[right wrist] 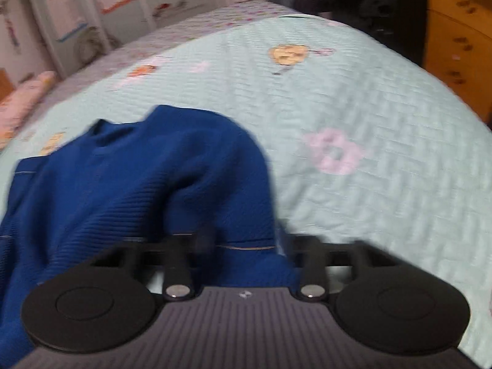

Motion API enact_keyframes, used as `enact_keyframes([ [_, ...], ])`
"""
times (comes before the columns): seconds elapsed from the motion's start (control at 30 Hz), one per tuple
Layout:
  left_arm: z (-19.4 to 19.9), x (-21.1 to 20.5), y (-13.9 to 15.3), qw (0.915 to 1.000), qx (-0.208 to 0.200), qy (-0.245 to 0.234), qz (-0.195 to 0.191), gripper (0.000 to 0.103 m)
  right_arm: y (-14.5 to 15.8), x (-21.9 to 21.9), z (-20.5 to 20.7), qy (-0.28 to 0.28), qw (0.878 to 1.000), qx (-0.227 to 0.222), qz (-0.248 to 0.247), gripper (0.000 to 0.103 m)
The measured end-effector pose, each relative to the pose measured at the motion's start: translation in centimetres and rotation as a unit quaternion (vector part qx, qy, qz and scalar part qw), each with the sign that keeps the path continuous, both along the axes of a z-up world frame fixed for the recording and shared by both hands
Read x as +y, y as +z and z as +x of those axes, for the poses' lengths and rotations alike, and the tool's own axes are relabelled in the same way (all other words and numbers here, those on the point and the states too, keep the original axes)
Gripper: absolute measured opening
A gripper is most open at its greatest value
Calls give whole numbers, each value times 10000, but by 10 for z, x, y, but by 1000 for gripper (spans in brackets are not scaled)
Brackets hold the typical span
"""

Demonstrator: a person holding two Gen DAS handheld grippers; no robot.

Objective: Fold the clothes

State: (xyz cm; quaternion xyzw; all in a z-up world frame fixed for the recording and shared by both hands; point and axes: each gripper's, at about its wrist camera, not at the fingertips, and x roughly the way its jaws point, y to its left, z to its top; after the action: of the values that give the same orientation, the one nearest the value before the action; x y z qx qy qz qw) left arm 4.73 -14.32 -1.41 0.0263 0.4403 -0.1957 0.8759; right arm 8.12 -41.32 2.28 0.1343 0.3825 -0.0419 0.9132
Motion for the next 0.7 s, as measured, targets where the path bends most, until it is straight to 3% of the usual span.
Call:
enact_keyframes([
  [0.13,4,-1,1,9999,119,55,32,103,18,20,-3,266,9951,-206,-931,7],
  [0.2,5,-3,1,9998,171,103,68,103,28,29,6,396,9825,-320,-1790,7],
  [0.27,7,-6,2,9995,232,127,147,103,32,44,16,634,9477,-365,-3106,7],
  [0.33,8,-7,3,9993,299,159,174,103,29,55,29,900,8978,-397,-4293,7],
  [0.43,10,-9,4,9988,384,199,212,103,19,65,47,893,8370,-480,-5378,8],
  [0.47,10,-9,4,9987,402,207,222,103,8,69,52,900,8096,-433,-5784,16],
  [0.5,10,-10,5,9986,420,215,231,103,-7,69,60,975,7953,-160,-5981,27],
  [0.57,10,-10,6,9984,457,232,251,103,-25,61,73,1139,8245,746,-5492,33],
  [0.6,10,-10,6,9983,477,239,247,103,-23,53,73,988,8598,904,-4928,33],
  [0.67,10,-10,7,9981,516,252,238,102,-5,36,59,375,9155,596,-3960,34],
  [0.7,10,-9,7,9981,514,256,233,103,9,25,46,92,9454,347,-3240,36],
])
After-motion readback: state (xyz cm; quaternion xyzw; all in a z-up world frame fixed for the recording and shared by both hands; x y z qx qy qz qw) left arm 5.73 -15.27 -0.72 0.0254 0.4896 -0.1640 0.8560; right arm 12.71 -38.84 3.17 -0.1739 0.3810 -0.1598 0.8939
